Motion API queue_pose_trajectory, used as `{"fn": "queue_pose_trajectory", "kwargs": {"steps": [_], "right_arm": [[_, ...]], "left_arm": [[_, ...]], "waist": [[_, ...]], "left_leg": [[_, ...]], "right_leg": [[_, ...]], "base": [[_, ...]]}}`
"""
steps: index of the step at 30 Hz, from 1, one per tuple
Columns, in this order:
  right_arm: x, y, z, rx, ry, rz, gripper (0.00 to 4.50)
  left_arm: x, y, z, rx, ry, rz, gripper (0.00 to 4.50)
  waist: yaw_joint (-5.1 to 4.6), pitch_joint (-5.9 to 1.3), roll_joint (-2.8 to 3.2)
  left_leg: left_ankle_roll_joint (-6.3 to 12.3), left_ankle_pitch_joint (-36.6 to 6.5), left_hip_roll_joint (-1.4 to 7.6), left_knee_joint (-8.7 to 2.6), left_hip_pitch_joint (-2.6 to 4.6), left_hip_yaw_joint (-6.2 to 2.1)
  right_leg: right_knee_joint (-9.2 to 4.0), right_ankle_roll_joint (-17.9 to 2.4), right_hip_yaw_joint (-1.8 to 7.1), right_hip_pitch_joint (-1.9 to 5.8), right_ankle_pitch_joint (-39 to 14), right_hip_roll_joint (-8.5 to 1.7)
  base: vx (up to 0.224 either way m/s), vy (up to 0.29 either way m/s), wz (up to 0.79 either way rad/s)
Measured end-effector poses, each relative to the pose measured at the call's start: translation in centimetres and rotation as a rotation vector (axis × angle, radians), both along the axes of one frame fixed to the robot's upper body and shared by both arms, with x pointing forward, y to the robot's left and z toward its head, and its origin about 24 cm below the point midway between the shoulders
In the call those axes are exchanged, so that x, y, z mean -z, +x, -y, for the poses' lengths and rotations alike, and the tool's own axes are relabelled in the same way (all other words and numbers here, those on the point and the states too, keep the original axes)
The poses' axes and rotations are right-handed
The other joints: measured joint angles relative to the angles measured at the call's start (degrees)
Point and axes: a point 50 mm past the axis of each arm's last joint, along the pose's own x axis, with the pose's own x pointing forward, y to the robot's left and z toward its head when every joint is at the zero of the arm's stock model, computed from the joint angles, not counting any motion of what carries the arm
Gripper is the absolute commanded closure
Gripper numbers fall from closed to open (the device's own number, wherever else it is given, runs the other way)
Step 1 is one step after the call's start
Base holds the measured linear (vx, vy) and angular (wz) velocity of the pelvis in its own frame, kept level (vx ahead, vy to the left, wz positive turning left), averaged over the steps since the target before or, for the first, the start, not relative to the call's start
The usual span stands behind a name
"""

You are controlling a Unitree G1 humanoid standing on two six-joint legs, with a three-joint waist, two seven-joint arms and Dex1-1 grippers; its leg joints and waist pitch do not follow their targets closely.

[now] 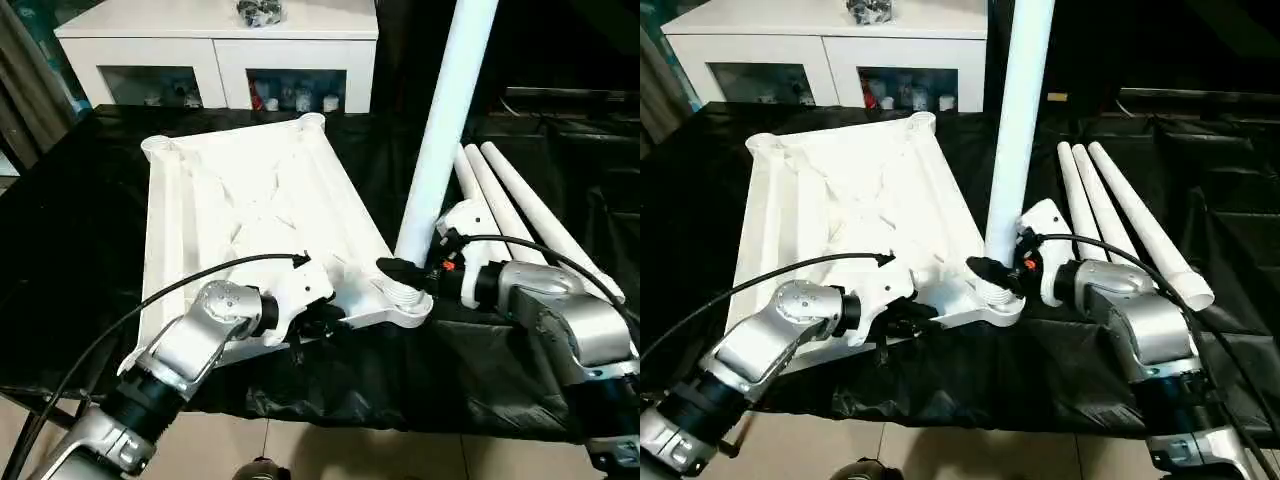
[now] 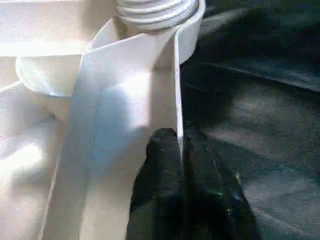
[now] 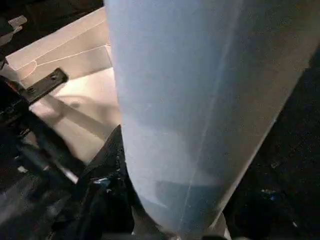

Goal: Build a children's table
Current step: Insert table leg to table base

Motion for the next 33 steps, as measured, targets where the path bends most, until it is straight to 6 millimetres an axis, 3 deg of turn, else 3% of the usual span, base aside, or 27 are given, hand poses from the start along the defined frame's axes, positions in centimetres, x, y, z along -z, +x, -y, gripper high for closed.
{"fn": "queue_pose_trajectory", "kwargs": {"steps": [1,8,28,33], "right_arm": [[0.0,0.0,0.0,-0.003,0.0,-0.002,2.59],[-0.1,-0.4,0.5,-0.01,-0.015,-0.004,2.59],[0.7,-0.1,0.4,0.009,0.013,-0.015,2.59],[1.4,-0.5,0.9,0.048,0.094,-0.029,2.59]], "left_arm": [[0.1,0.1,-0.2,-0.014,-0.003,0.002,4.31],[0.1,0.2,-0.1,-0.008,-0.022,-0.008,4.5],[0.2,-0.3,-0.5,0.05,-0.04,0.008,4.5],[0.4,-0.2,-0.5,0.047,-0.047,-0.003,4.5]], "waist": [[-0.02,0.0,0.0],[0.0,0.01,-0.01],[0.0,-0.06,0.1],[0.03,-0.17,0.27]], "left_leg": [[0.0,0.0,0.0,0.0,0.0,0.0],[-0.03,0.0,0.01,-0.03,0.02,0.0],[-0.05,0.0,0.01,-0.15,0.06,0.01],[-0.06,0.0,0.01,-0.2,0.08,0.02]], "right_leg": [[0.0,0.0,0.0,-0.01,0.0,0.0],[0.0,-0.1,-0.01,-0.02,0.1,0.0],[0.0,-0.1,-0.01,-0.04,0.1,0.0],[-0.01,-0.1,-0.01,-0.04,0.1,0.0]], "base": [[0.0,0.0,0.0],[0.0,0.0,0.0],[0.0,0.0,0.0],[0.0,0.0,0.0]]}}
